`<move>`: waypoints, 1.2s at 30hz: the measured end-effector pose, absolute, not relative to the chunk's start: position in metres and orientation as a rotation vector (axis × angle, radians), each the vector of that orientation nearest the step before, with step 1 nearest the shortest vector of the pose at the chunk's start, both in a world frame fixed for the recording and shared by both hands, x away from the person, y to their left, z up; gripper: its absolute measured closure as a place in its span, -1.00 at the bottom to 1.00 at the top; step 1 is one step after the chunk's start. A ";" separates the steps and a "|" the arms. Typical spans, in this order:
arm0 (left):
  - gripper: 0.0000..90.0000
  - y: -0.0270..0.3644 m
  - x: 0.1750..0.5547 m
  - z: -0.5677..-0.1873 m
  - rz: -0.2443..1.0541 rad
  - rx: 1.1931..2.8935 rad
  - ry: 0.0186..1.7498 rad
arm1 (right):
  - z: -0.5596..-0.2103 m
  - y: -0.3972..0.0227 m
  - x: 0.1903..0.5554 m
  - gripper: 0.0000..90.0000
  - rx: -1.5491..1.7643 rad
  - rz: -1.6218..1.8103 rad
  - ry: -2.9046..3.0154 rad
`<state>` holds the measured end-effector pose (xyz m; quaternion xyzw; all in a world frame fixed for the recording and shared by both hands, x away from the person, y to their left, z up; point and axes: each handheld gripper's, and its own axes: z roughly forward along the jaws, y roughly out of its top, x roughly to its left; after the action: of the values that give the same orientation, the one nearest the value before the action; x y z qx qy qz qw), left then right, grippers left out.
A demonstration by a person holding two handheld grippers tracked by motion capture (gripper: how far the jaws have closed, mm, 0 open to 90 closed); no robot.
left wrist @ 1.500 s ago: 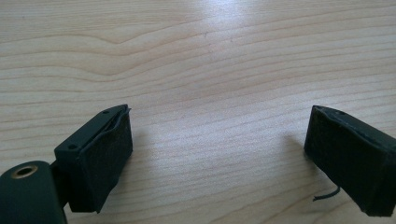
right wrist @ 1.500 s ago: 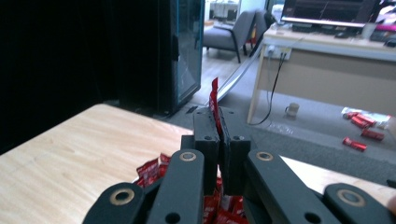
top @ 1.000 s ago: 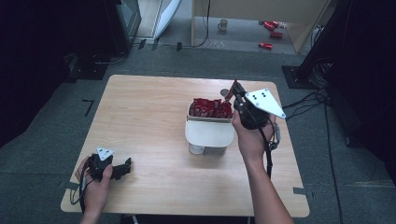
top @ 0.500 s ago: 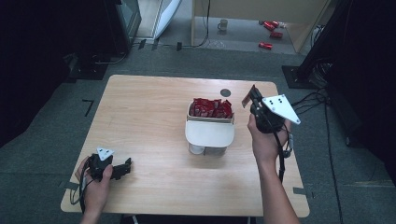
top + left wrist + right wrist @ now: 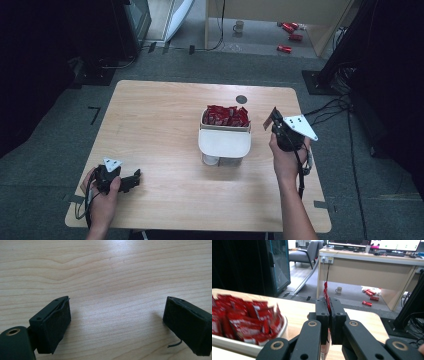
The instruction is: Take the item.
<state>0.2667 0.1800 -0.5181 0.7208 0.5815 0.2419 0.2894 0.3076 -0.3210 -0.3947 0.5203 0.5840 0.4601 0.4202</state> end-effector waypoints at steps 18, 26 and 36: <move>-0.82 0.180 0.267 -0.518 0.645 1.924 1.552 | -0.440 -0.329 0.308 0.97 1.329 1.086 1.520; -0.82 0.180 0.267 -0.518 0.645 1.923 1.552 | -0.459 -0.336 0.287 0.96 1.327 1.097 1.522; -0.82 0.180 0.267 -0.518 0.645 1.923 1.552 | -0.469 -0.339 0.256 0.96 1.327 1.100 1.528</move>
<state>0.2666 0.1800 -0.5181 0.7207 0.5816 0.2418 0.2895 0.2559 -0.3387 -0.4690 0.5264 0.6059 0.4362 0.4069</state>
